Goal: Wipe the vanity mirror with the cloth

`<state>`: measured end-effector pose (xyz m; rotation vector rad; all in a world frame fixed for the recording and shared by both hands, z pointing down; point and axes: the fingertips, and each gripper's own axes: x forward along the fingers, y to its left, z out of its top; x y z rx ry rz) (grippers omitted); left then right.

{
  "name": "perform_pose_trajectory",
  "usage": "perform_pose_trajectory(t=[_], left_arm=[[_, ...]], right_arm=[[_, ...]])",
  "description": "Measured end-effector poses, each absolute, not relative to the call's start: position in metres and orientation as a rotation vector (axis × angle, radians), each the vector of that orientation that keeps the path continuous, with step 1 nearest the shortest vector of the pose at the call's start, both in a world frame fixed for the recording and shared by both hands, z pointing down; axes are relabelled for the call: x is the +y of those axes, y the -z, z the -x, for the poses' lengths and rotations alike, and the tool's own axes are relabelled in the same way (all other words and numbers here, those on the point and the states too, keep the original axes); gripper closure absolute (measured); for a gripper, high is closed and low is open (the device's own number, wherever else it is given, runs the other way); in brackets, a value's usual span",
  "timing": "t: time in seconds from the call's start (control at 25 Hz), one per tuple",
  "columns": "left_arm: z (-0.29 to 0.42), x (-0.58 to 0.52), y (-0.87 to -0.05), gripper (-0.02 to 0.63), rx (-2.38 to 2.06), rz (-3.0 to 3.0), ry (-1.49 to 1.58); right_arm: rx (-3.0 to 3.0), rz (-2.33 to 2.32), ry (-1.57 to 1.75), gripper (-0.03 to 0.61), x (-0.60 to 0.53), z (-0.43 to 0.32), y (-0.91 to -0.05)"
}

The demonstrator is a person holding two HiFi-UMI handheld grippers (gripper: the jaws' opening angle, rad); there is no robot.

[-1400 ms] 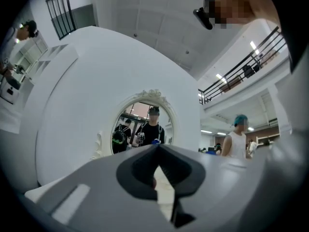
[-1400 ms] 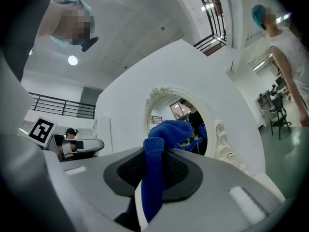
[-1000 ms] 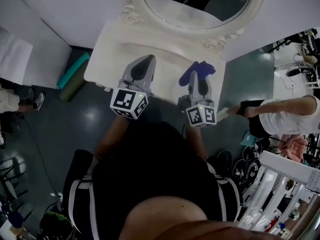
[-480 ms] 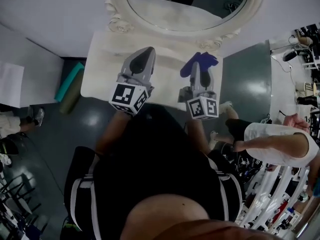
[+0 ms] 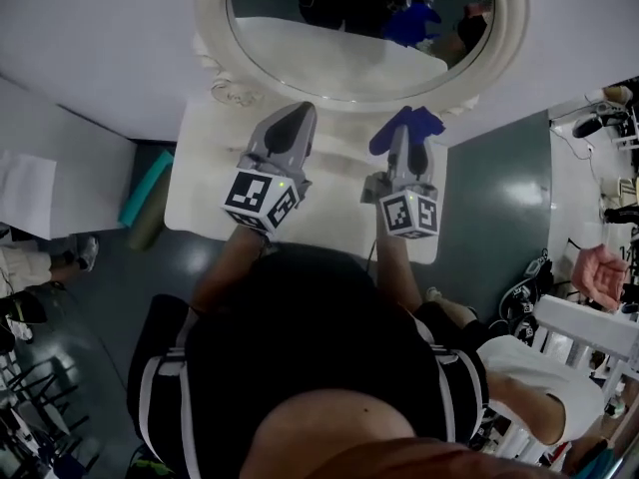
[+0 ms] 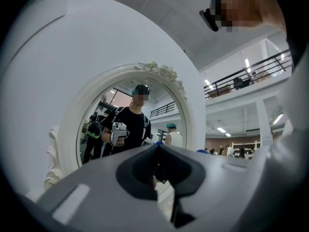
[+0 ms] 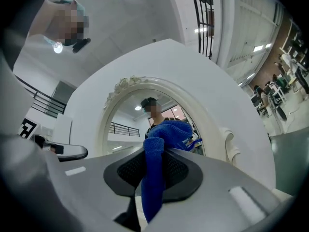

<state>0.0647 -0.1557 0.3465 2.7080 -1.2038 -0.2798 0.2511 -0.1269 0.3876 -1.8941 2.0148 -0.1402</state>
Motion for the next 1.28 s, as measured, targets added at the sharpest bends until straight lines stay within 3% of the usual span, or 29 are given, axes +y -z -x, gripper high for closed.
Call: perform_pose_trajectory(t=[1.28], left_arm=[[-0.128,-0.235,-0.356,0.603,-1.103,-2.737,0.212]], right_arm=[[1.818,1.844,0.098,0.502,-0.226,-0.331,-0.382]])
